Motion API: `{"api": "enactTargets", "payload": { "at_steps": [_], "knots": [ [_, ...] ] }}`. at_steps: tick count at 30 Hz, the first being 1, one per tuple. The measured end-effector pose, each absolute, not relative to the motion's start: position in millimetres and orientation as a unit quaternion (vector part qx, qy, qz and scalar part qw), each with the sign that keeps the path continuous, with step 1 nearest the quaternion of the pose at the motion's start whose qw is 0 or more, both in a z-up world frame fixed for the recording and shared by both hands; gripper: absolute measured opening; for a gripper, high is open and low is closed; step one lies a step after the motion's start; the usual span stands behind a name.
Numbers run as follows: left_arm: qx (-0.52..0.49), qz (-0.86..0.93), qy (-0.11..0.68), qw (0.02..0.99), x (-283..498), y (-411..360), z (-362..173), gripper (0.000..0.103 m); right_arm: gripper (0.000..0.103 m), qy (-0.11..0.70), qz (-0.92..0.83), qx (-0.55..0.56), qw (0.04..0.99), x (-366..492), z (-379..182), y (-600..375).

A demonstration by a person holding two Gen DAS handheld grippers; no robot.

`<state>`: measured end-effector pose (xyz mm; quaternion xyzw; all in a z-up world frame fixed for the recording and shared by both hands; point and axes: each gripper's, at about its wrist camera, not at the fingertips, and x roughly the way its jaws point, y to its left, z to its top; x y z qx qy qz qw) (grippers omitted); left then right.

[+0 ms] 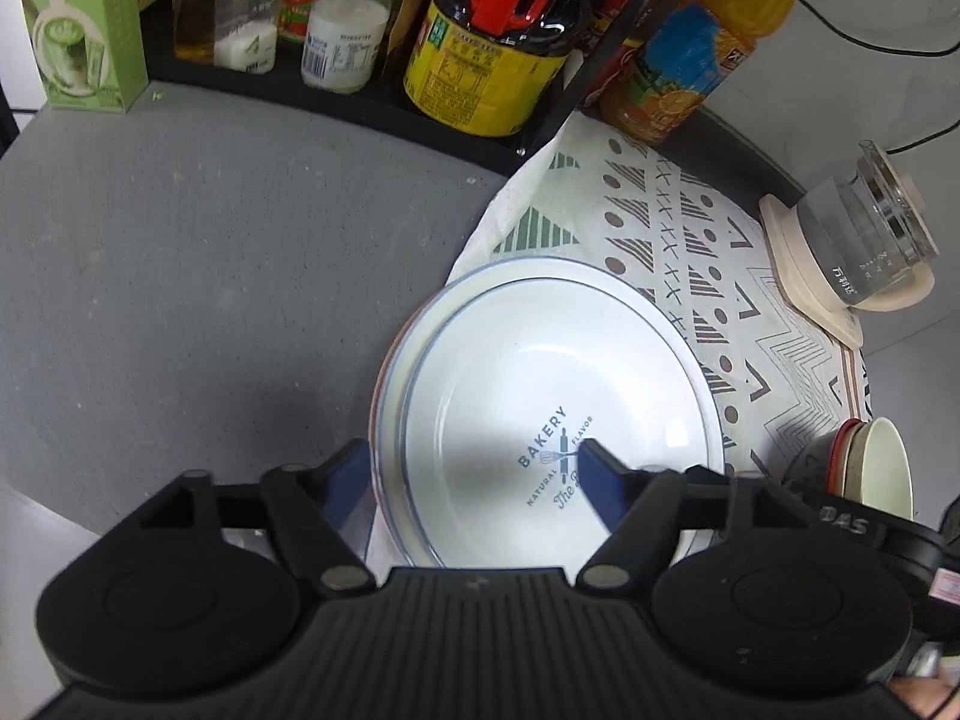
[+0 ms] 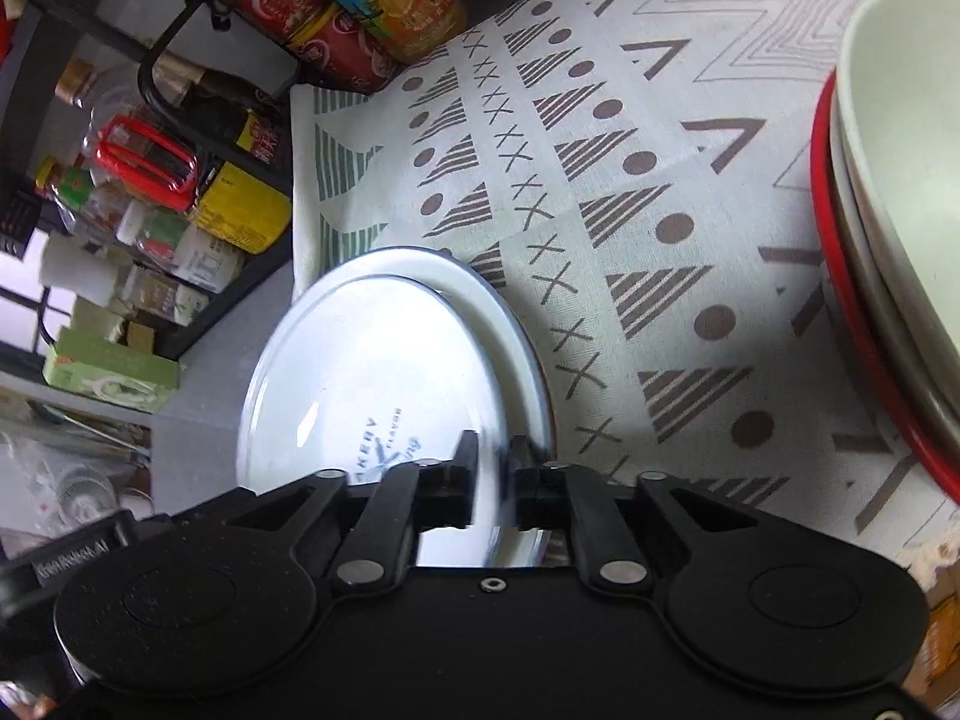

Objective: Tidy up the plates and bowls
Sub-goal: 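Open both grippers to release the 'Bakery' plate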

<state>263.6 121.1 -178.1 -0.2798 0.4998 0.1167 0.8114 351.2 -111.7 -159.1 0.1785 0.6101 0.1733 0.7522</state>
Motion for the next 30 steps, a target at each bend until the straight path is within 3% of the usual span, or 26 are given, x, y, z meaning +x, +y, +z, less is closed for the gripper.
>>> {"api": "enactTargets", "payload": {
  "at_steps": [5, 10, 12, 18, 23, 30],
  "knots": [
    [-0.272, 0.106, 0.5, 0.815, 259.4, 126.8, -170.8, 0.08, 0.057, 0.58, 0.184, 0.174, 0.774, 340.1, -132.4, -110.5],
    [-0.257, 0.09, 0.496, 0.825, 253.2, 129.8, -160.4, 0.084, 0.073, 0.556, 0.164, 0.176, 0.795, 329.7, -111.1, -117.2],
    [-0.253, 0.083, 0.493, 0.829, 250.2, 130.3, -156.5, 0.086, 0.09, 0.541, 0.157, 0.175, 0.808, 322.6, -100.2, -119.4],
    [-0.244, 0.065, 0.493, 0.833, 245.6, 126.5, -151.7, 0.09, 0.103, 0.511, 0.154, 0.164, 0.83, 303.2, -78.1, -122.8],
    [-0.233, 0.079, 0.479, 0.842, 238.9, 120.6, -140.9, 0.103, 0.103, 0.508, 0.166, 0.145, 0.833, 296.1, -70.9, -126.2],
    [-0.203, 0.101, 0.46, 0.859, 236.0, 93.2, -120.9, 0.103, 0.103, 0.497, 0.2, 0.117, 0.836, 290.9, -56.0, -137.2]
  ]
}}
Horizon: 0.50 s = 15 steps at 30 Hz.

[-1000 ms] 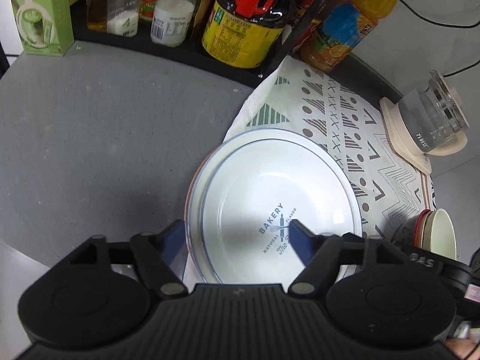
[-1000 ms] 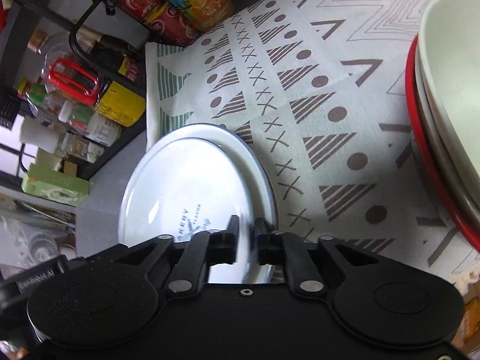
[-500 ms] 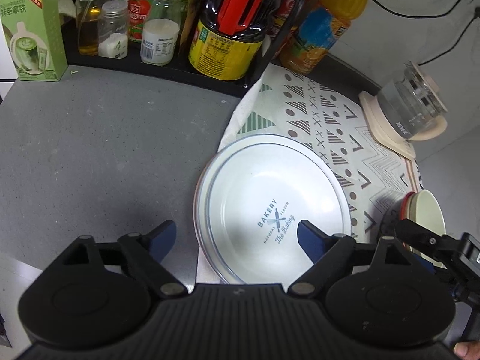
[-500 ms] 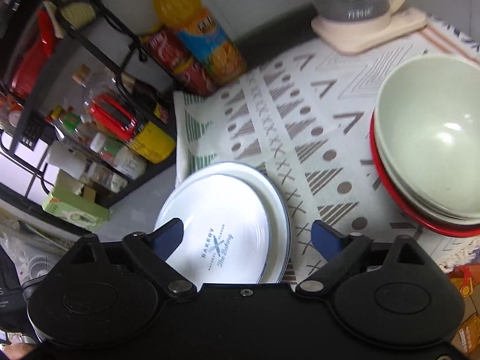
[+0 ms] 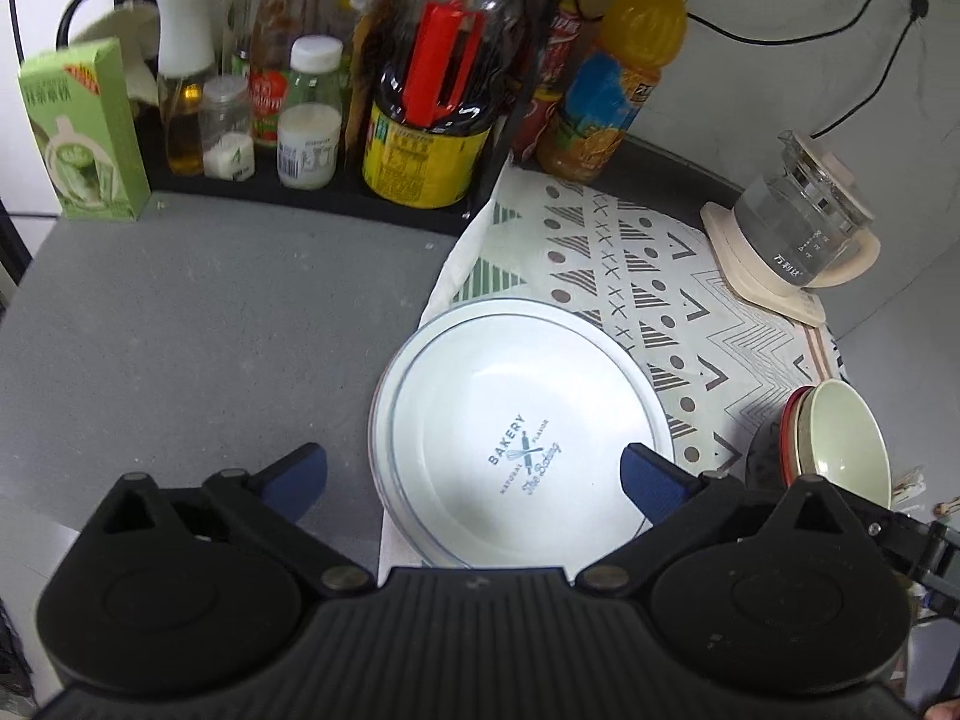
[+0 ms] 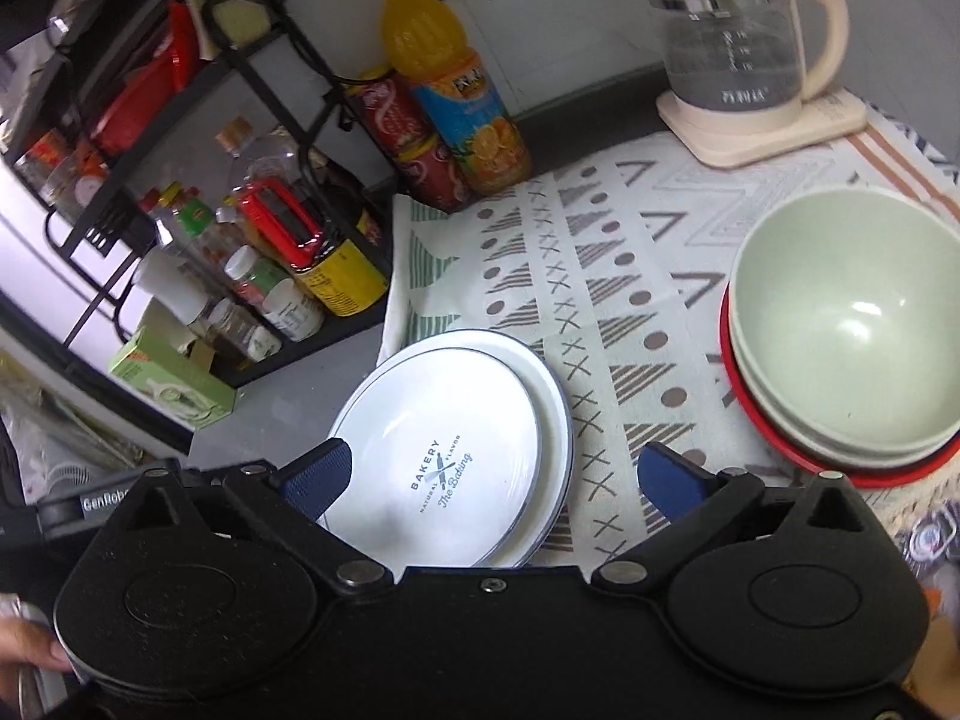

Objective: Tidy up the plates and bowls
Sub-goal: 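Open both grippers to release the 'Bakery' plate, then move both grippers to the red bowl stack and grasp its rim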

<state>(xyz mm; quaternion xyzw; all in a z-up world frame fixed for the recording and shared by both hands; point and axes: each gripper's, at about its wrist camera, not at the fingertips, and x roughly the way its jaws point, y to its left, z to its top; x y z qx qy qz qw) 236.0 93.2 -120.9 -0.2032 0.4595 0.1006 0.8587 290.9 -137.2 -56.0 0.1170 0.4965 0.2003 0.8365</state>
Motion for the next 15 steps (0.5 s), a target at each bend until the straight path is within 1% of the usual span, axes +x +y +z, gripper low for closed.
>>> {"api": "enactTargets", "payload": {
  "at_steps": [9, 15],
  "knots": [
    [-0.159, 0.087, 0.465, 0.867, 241.3, 37.0, -108.2, 0.103, 0.103, 0.485, 0.2, 0.077, 0.848, 299.1, -42.3, -185.2],
    [-0.156, 0.087, 0.469, 0.865, 248.6, 2.9, -106.2, 0.103, 0.103, 0.484, 0.2, 0.066, 0.849, 308.4, -38.6, -218.6]
  ]
}}
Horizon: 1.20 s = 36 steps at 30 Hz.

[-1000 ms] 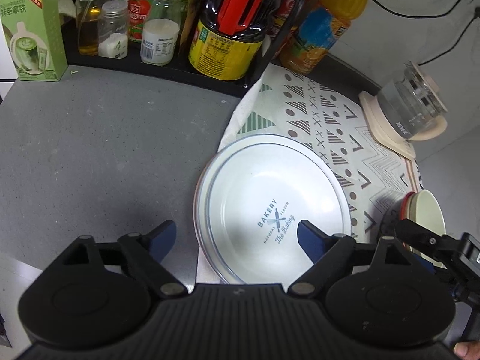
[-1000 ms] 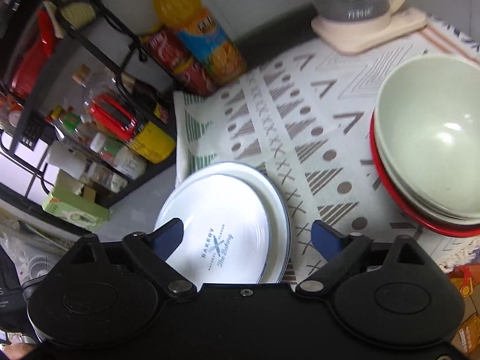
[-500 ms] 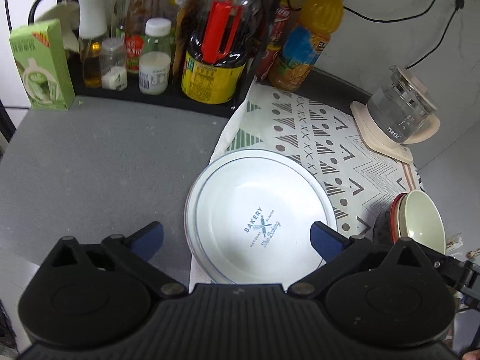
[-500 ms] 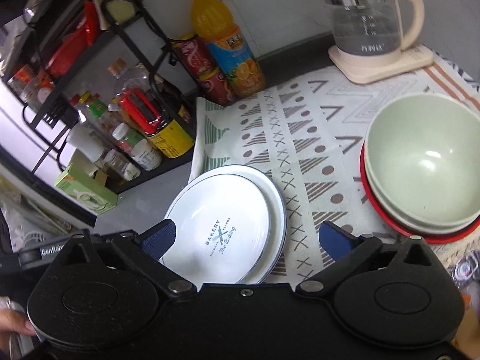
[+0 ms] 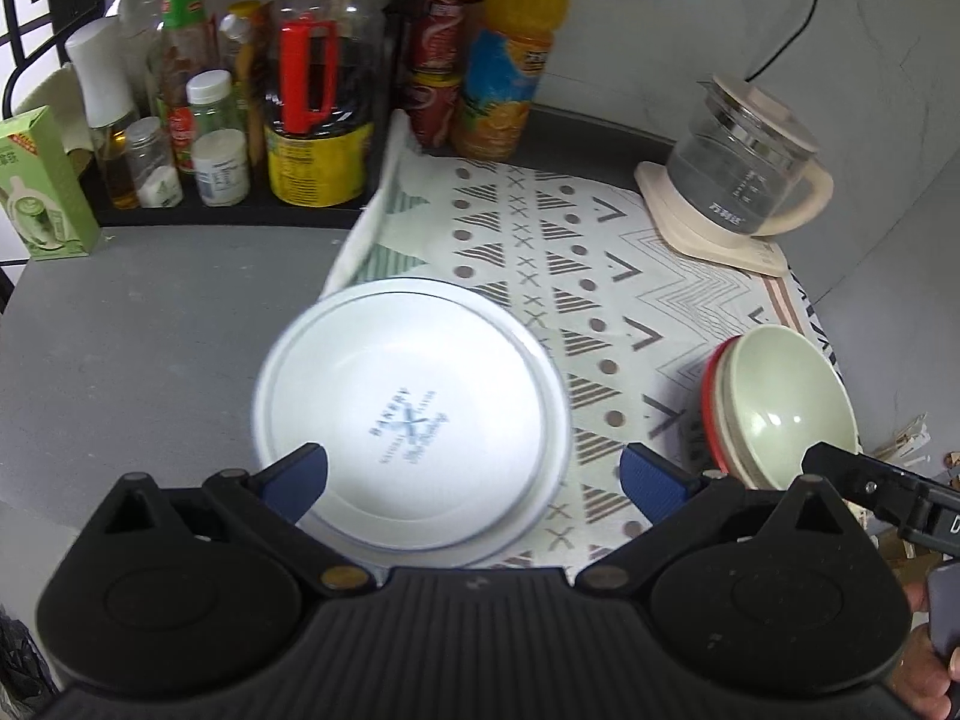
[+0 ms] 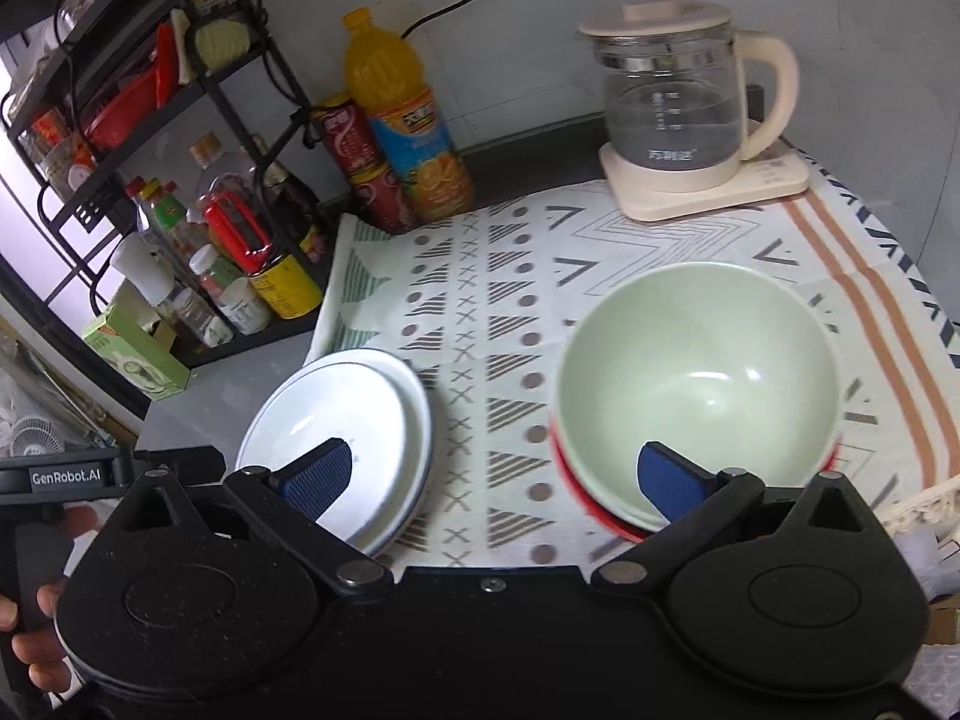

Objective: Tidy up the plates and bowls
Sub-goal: 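Move both grippers to the red bowl stack and grasp its rim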

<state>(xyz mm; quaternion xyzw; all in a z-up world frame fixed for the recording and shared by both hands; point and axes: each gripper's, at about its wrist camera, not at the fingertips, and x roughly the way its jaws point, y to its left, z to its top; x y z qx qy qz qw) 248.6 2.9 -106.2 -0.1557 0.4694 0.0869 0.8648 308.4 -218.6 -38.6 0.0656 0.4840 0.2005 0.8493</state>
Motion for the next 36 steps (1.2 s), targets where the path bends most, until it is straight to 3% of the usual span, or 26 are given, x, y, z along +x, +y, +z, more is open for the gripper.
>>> {"api": "enactTargets", "payload": {
  "at_steps": [31, 36],
  "knots": [
    [-0.193, 0.092, 0.476, 0.853, 318.9, -127.0, -151.1, 0.098, 0.102, 0.495, 0.188, 0.052, 0.847, 373.7, -71.5, -344.0],
    [-0.229, 0.085, 0.483, 0.841, 326.7, -127.2, -170.2, 0.088, 0.09, 0.516, 0.187, 0.061, 0.834, 384.5, -88.0, -345.2]
  ]
}}
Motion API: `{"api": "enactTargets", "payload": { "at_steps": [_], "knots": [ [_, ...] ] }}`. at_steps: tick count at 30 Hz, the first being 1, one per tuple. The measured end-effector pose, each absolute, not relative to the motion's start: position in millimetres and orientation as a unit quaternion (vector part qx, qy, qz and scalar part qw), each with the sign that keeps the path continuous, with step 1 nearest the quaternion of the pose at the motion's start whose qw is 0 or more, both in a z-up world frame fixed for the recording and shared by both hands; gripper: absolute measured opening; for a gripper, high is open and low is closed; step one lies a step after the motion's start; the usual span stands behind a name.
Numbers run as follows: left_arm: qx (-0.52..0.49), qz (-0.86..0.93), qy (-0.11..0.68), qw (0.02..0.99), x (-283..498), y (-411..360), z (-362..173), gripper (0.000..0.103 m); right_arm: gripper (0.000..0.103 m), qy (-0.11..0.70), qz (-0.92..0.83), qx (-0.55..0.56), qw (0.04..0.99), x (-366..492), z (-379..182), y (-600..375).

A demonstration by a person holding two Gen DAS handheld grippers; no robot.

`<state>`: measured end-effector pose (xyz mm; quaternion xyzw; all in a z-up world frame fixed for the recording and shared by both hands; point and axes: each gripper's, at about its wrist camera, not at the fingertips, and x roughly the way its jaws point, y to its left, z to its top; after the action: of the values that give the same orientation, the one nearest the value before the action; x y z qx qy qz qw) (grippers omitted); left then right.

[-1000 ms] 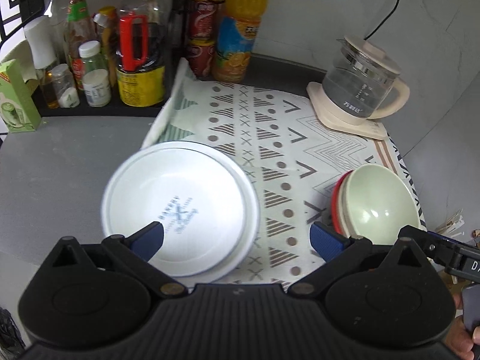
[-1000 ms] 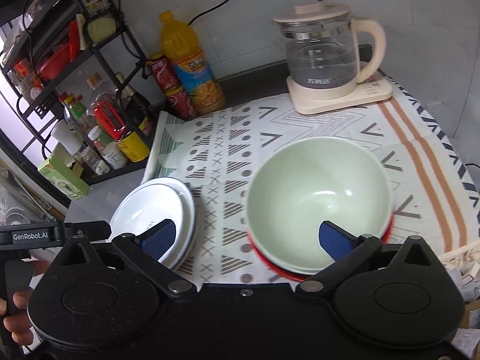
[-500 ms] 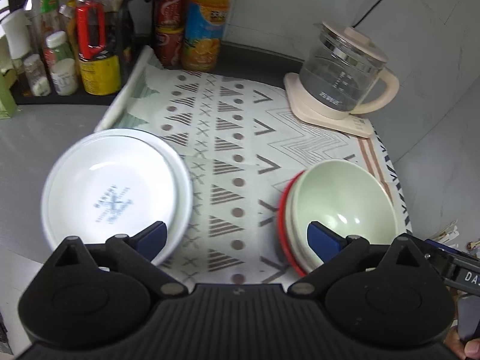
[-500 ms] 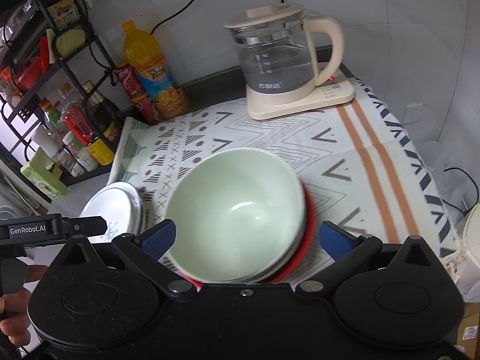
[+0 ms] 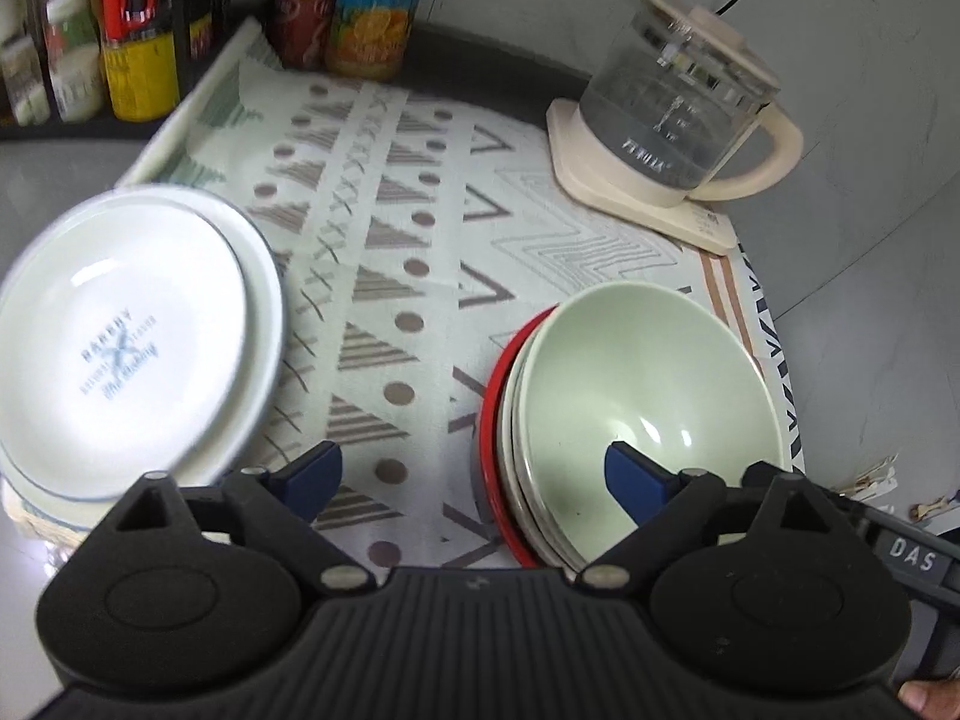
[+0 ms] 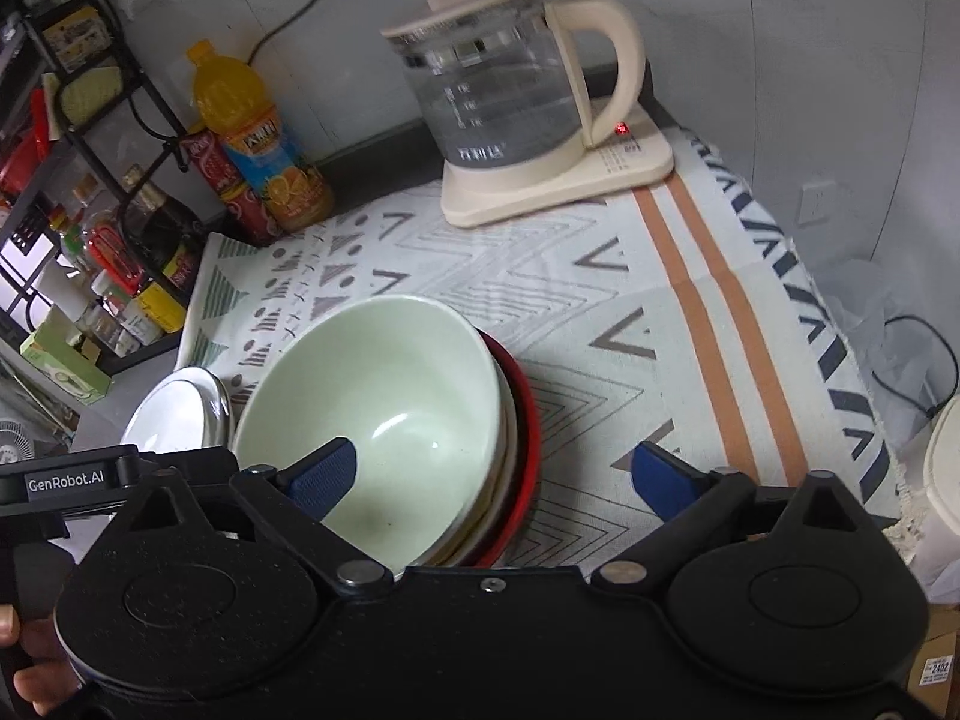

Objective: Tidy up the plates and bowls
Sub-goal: 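Move both grippers to the red bowl stack and grasp its rim, then lift the red bowl stack and carry it over the plate stack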

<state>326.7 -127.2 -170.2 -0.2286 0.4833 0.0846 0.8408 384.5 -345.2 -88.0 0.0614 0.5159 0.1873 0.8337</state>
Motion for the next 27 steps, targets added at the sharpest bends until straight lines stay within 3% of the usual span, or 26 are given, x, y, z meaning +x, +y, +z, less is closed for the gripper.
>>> {"api": "enactTargets", "payload": {
  "at_steps": [1, 3, 6, 20, 23, 27],
  "knots": [
    [-0.236, 0.082, 0.487, 0.837, 328.5, -127.4, -174.3, 0.085, 0.087, 0.521, 0.188, 0.062, 0.83, 386.2, -91.2, -344.8],
    [-0.252, 0.078, 0.493, 0.829, 331.7, -127.2, -182.1, 0.07, 0.082, 0.533, 0.189, 0.066, 0.822, 390.2, -98.0, -343.6],
    [-0.272, 0.076, 0.501, 0.818, 335.8, -127.5, -193.2, 0.061, 0.073, 0.544, 0.19, 0.069, 0.814, 394.8, -106.1, -342.7],
    [-0.319, 0.064, 0.507, 0.798, 342.5, -124.1, -217.9, 0.033, 0.051, 0.591, 0.185, 0.079, 0.782, 407.7, -138.6, -338.5],
    [-0.324, 0.066, 0.509, 0.795, 342.9, -124.8, -217.4, 0.033, 0.042, 0.601, 0.194, 0.083, 0.771, 409.8, -145.1, -334.3],
    [-0.319, 0.072, 0.51, 0.796, 342.3, -125.2, -214.8, 0.033, 0.041, 0.597, 0.205, 0.061, 0.773, 409.2, -142.6, -329.0]
  ]
}}
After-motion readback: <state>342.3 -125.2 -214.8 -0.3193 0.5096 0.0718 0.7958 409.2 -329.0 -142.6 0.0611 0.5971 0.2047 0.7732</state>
